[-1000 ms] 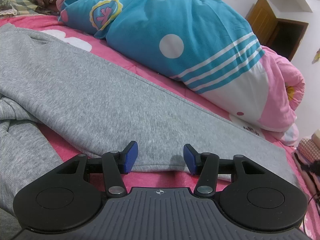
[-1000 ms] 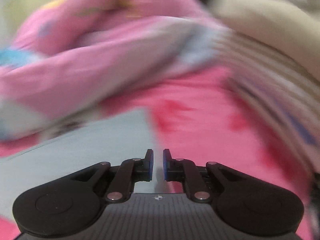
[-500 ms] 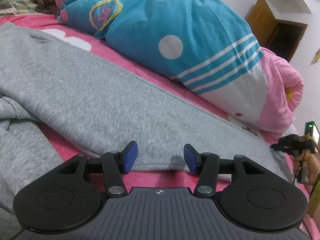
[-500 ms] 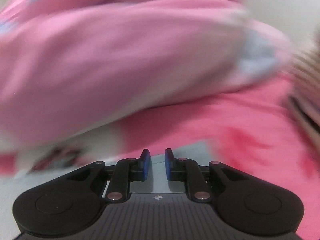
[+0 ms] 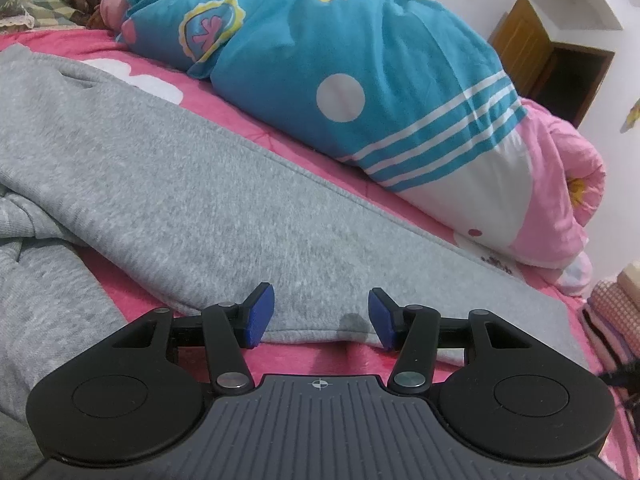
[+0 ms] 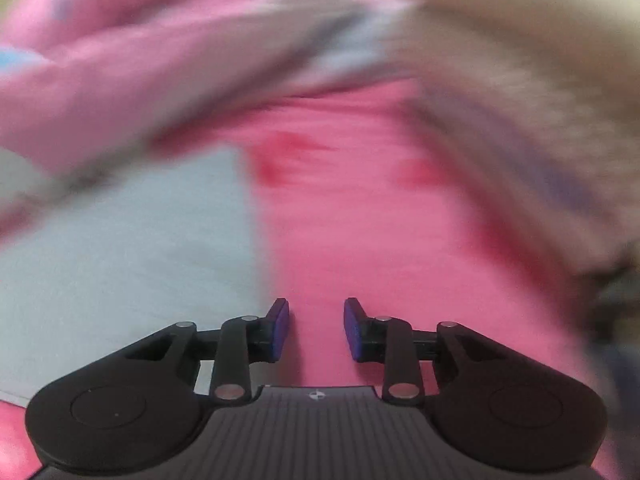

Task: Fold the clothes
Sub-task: 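Bring the right gripper back toward the grey hoodie beside the left gripper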

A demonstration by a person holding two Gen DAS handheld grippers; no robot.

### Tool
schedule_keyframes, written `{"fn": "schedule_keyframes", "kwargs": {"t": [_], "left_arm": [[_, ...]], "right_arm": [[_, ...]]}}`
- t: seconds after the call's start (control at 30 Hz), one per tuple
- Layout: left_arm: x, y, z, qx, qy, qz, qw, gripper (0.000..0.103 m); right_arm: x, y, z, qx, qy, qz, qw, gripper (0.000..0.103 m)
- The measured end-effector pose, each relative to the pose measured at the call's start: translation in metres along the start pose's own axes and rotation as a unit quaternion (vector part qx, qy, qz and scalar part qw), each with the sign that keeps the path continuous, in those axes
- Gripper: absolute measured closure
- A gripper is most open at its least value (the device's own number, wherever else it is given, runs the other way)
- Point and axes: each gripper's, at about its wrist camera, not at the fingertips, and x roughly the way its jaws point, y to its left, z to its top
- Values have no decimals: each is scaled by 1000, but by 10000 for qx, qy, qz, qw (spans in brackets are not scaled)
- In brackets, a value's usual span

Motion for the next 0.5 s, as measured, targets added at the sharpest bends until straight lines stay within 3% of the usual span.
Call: {"fn": "schedule_keyframes", "kwargs": {"t": [0.07, 0.13, 0.23, 0.33, 0.43, 0.5], "left_arm": [[-7, -1, 3, -24, -115, 2, 9999, 50], [-18, 0, 8, -93, -321, 48, 9994, 48], [-31, 8, 15, -312, -545, 190, 9978, 47], [-33, 23, 18, -624, -462, 407, 9962, 47], [-32, 26, 18, -630, -389, 457, 9962, 49], [-32, 29, 18, -634, -340, 491, 9962, 49]], "right_arm": [[-27, 9, -2, -554, -254, -196, 9979, 70], [-55, 35, 1, -922, -605, 67, 9939, 70], [-92, 109, 2, -1775, -1023, 1038, 9733, 70], [-112, 195, -10, -2842, -1247, 1848, 9325, 70], [-110, 293, -34, -3667, -1080, 2692, 8840, 70], [-98, 343, -44, -3840, -875, 3102, 8653, 71]]}}
